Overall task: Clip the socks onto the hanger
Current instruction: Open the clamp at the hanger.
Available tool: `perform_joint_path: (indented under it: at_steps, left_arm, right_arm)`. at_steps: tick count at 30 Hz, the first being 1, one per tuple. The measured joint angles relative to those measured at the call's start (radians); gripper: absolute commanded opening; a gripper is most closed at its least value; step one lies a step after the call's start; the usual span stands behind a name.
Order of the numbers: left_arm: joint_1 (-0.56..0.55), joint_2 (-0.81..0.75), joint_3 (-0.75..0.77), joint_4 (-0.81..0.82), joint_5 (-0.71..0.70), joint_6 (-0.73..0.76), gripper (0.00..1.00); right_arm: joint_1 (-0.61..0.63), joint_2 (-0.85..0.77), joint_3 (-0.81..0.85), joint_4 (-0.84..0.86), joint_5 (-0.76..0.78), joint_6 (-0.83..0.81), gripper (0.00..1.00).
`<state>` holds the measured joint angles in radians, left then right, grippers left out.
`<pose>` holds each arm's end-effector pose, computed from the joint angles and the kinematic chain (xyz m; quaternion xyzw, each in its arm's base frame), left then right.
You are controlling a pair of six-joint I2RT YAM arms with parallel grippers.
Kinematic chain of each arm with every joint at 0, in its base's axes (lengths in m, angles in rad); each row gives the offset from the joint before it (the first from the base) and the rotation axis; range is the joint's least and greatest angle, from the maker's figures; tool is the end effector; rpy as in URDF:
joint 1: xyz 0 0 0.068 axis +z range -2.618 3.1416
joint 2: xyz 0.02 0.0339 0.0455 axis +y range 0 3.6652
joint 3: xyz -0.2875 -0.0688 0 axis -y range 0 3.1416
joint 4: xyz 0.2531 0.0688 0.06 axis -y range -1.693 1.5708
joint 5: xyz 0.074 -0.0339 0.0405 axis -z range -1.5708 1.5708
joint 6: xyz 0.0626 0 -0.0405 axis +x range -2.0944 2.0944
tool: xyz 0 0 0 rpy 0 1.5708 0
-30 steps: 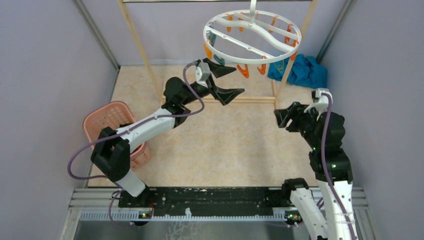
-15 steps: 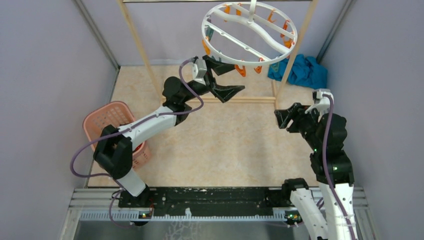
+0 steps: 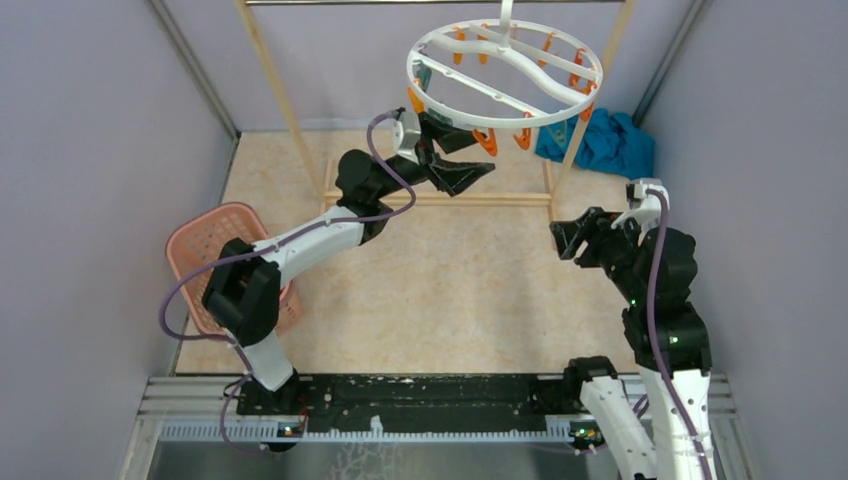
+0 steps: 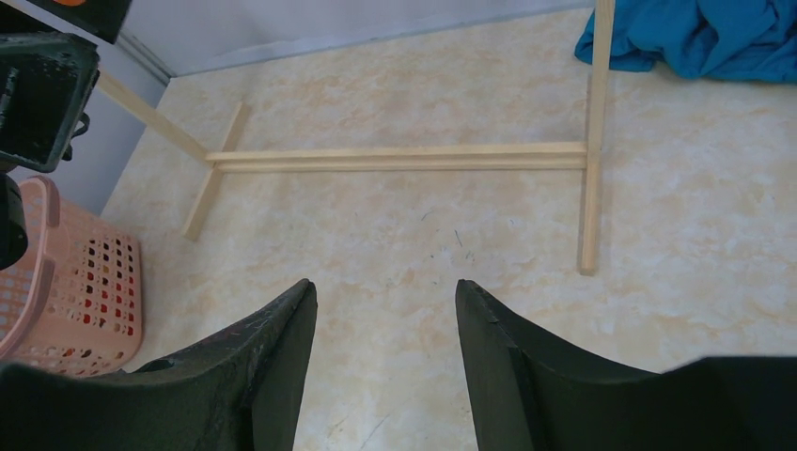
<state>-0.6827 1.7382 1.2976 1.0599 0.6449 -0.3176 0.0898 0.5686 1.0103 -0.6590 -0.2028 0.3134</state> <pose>0.3048 -0.2963 0.4153 0.3559 0.3760 -0.5317 0.6703 0.1114 0.0227 0.4016 0.0235 0.7778 0.2021 0.5946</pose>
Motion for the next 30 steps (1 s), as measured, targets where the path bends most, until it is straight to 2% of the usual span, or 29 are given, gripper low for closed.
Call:
perform_joint_path:
  at_steps: [8, 10, 15, 17, 20, 22, 30]
  left_arm:
    - [0.000, 0.008, 0.018, 0.026, 0.003, -0.036, 0.72]
    - [0.000, 0.008, 0.026, 0.035, 0.003, -0.043, 0.67]
    - [0.000, 0.008, 0.032, 0.043, 0.003, -0.053, 0.45]
    - [0.000, 0.008, 0.032, 0.043, 0.004, -0.053, 0.46]
    - [0.000, 0.008, 0.033, 0.043, 0.005, -0.053, 0.55]
    - [0.000, 0.008, 0.033, 0.041, 0.006, -0.053, 0.56]
    - [0.000, 0.008, 0.033, 0.041, 0.006, -0.056, 0.39]
  right_arm:
    - [0.000, -0.007, 0.006, -0.001, 0.000, -0.005, 0.56]
    - [0.000, -0.007, 0.006, -0.001, 0.000, -0.005, 0.56]
    - [0.000, -0.008, 0.005, -0.001, 0.000, -0.006, 0.56]
    - [0.000, -0.010, 0.005, 0.000, 0.000, -0.005, 0.56]
    - [0.000, -0.012, 0.005, 0.000, -0.001, -0.005, 0.56]
    - [0.000, -0.012, 0.005, 0.000, -0.001, -0.005, 0.56]
    - [0.000, -0.013, 0.005, 0.000, -0.001, -0.005, 0.56]
